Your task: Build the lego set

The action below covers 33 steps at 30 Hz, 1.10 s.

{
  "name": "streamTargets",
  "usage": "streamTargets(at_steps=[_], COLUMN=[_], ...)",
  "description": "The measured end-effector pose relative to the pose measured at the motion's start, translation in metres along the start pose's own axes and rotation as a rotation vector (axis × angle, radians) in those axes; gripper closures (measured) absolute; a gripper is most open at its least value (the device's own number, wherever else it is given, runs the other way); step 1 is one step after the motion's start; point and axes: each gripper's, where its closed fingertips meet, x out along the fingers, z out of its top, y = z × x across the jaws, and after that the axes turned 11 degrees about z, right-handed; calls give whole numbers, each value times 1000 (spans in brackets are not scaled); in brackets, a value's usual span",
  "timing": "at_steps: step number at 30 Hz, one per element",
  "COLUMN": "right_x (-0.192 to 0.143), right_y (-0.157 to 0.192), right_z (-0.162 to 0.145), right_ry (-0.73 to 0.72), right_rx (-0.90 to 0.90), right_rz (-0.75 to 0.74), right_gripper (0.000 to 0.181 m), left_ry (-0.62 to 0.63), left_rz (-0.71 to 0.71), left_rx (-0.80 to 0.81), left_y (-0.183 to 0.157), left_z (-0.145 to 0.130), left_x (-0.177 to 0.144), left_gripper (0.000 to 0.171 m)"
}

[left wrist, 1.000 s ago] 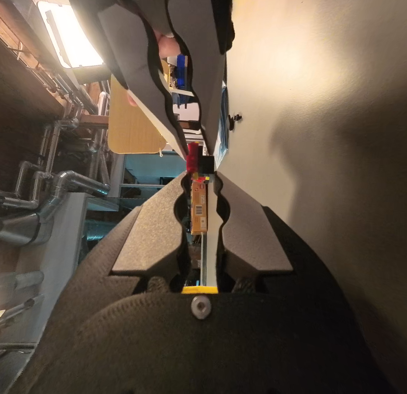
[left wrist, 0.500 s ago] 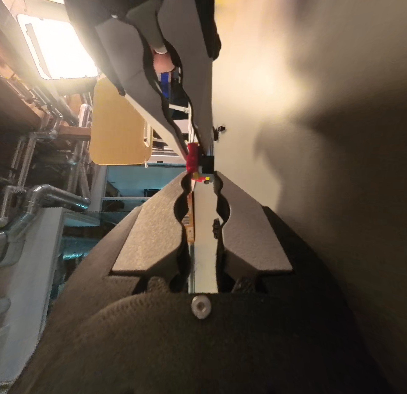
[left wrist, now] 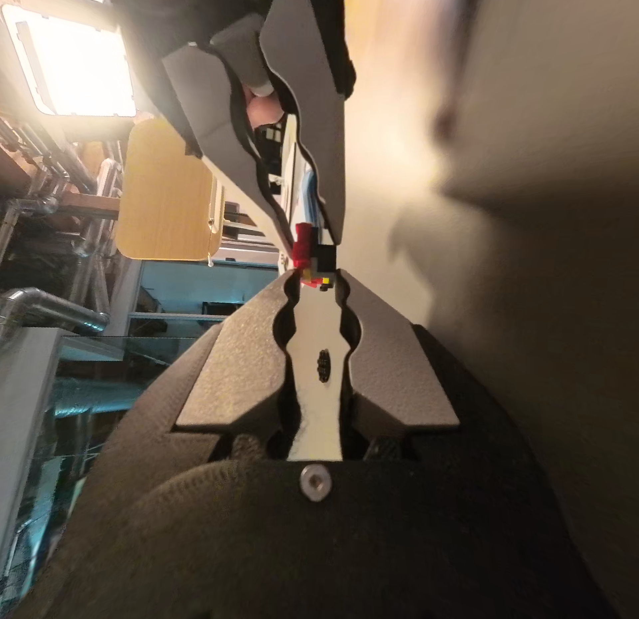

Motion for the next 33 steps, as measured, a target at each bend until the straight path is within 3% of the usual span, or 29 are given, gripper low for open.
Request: streamTargets(at_steps=[14, 33], right_x=[-1, -1], right_y=[1, 4], right_z=[1, 1], right_ry=[-95, -224], right_rx=[114, 162], right_rz=[16, -15], right_gripper=[159, 163], left_ry=[-52, -63], left_rz=[-102, -166], left_rx=[-266, -339], left_y=[-1, -9], left_z=[7, 1], left_x=[-6, -9], left_gripper=[152, 152])
